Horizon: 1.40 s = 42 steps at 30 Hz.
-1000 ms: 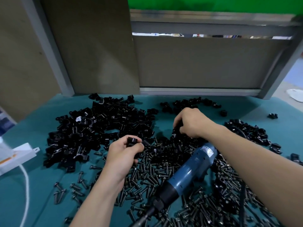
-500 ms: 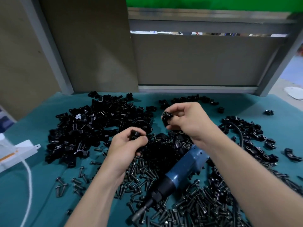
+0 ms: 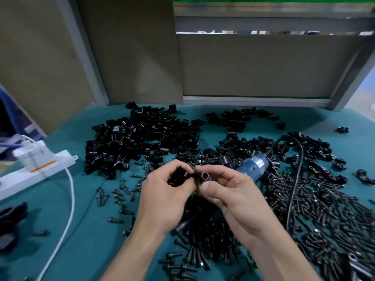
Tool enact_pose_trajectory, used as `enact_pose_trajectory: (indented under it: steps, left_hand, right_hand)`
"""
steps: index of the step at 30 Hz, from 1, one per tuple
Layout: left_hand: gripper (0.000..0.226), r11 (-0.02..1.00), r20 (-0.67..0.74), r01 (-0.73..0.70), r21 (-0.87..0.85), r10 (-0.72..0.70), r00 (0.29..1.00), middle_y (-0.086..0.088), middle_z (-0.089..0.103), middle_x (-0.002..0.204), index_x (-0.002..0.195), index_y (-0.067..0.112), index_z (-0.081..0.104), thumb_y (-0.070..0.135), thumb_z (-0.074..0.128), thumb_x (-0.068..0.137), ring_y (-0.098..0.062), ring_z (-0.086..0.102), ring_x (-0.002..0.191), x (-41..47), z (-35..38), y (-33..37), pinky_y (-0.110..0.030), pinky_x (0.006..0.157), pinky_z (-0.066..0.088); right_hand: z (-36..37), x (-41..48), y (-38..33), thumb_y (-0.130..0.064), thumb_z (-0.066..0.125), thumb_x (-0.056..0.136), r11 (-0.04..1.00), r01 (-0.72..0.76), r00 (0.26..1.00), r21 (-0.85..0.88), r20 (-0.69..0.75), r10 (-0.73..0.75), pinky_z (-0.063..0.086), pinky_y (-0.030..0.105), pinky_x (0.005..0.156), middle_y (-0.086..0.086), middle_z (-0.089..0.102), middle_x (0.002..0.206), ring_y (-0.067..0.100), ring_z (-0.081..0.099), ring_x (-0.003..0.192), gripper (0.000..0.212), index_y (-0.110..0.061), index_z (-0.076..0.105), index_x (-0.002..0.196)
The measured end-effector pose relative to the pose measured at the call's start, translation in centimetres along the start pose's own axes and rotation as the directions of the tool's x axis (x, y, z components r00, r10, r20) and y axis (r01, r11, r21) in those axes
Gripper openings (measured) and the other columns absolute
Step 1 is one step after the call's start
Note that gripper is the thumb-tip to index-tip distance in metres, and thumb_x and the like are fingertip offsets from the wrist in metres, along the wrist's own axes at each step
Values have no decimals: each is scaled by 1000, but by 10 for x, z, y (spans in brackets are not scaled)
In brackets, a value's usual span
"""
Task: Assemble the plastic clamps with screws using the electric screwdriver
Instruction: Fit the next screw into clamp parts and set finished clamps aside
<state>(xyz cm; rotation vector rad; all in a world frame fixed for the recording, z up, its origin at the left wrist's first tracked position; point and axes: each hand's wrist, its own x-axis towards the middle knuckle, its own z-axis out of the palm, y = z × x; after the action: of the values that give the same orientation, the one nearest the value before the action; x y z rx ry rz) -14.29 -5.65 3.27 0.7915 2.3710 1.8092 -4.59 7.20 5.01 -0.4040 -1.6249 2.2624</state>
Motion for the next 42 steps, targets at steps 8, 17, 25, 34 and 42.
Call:
enact_pose_trajectory:
  steps: [8,17,25,34,42]
  left_hand:
    - [30,929,-227,-213,303,288,930,21,68,83,88,37,69,13,82,76,-1,65,83,-18,-3,-3,-9,70,47]
    - [33,997,-19,-55,48,56,998,23,74,91,95,49,73,17,78,92,1,71,85,-16,4,-5,-15,70,55]
    - [36,985,77,-146,95,139,987,15,70,91,89,40,73,3,75,91,-8,68,88,-16,11,-9,-14,70,50]
    - [26,981,108,-104,167,87,990,10,67,86,86,29,68,3,74,82,-11,65,81,-18,8,-8,-33,67,54]
    - [17,994,83,-85,74,78,993,11,69,81,79,32,69,46,68,89,-9,66,74,-18,9,-7,-20,60,51]
  right_hand:
    - [3,-8,2,6,83,78,974,84,994,-210,-57,-98,58,22,73,8,79,87,18,75,78,29,-20,83,90]
    - [-1,-7,3,3,89,69,958,199,941,-209,-232,-246,57,20,67,6,78,78,17,75,71,25,-20,82,80]
    - [8,-7,16,-4,90,73,961,164,962,-223,-181,-207,53,24,62,4,68,70,15,59,63,22,-20,76,78]
    - [8,-7,10,-20,90,77,848,158,966,-505,-99,-239,47,18,52,-3,68,67,3,54,53,37,-45,72,97]
    - [1,-7,8,-21,85,83,836,210,966,-507,-25,-258,56,21,75,-11,73,91,7,70,82,27,-43,81,98]
